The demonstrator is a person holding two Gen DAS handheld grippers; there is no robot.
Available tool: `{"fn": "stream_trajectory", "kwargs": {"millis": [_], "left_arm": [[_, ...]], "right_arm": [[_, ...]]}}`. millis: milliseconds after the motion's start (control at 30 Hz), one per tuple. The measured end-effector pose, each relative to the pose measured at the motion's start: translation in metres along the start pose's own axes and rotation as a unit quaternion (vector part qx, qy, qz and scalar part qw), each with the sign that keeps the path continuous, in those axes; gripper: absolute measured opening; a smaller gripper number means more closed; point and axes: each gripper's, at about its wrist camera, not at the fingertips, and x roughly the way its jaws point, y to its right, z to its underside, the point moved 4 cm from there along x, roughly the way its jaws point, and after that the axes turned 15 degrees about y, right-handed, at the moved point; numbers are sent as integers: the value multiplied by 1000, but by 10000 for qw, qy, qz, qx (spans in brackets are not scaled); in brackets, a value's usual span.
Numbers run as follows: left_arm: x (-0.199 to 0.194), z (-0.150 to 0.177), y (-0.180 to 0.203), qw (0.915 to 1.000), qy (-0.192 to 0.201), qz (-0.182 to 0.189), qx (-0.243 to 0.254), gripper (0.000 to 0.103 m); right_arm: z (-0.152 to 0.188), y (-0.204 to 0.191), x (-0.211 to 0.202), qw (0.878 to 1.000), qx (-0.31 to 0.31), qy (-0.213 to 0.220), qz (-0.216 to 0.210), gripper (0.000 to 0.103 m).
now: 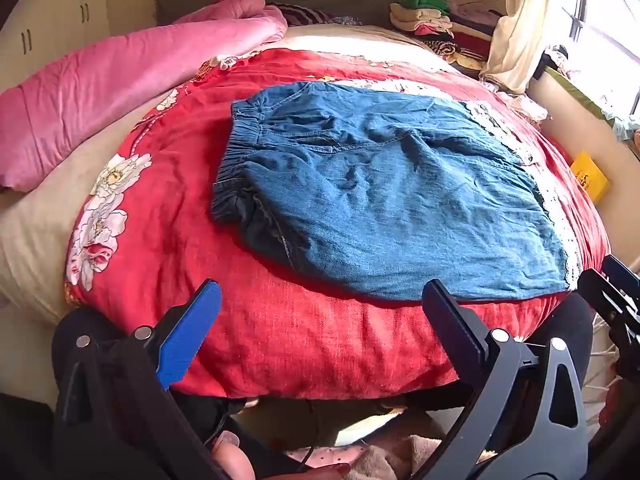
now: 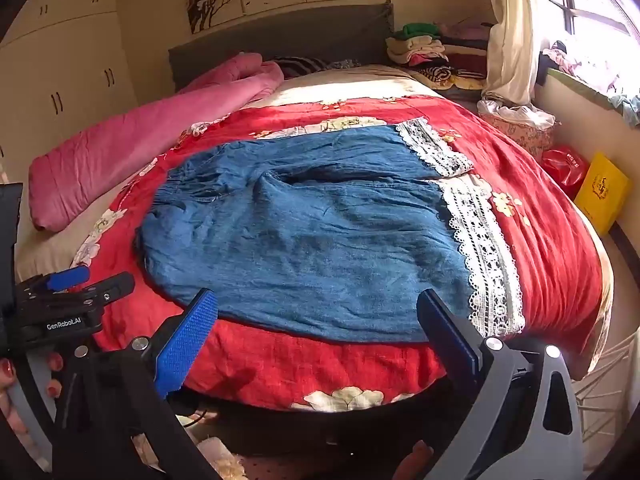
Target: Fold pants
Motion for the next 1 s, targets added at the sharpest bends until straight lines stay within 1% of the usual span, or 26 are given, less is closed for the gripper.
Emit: {"fn": "stream_trajectory", "kwargs": {"millis": [267, 300, 1000], "left_arm": [[-1, -2, 0, 10000, -25, 56, -27, 95], [-2, -2, 0, 10000, -26, 69, -29, 95], [-3, -3, 5, 9998, 74, 173, -1, 95]], "right_arm": [[-2, -2, -2, 10000, 54, -30, 63, 99], [-8, -7, -6, 10000, -23, 54, 21, 99], [-8, -2, -5, 9998, -122, 97, 82, 99]]}}
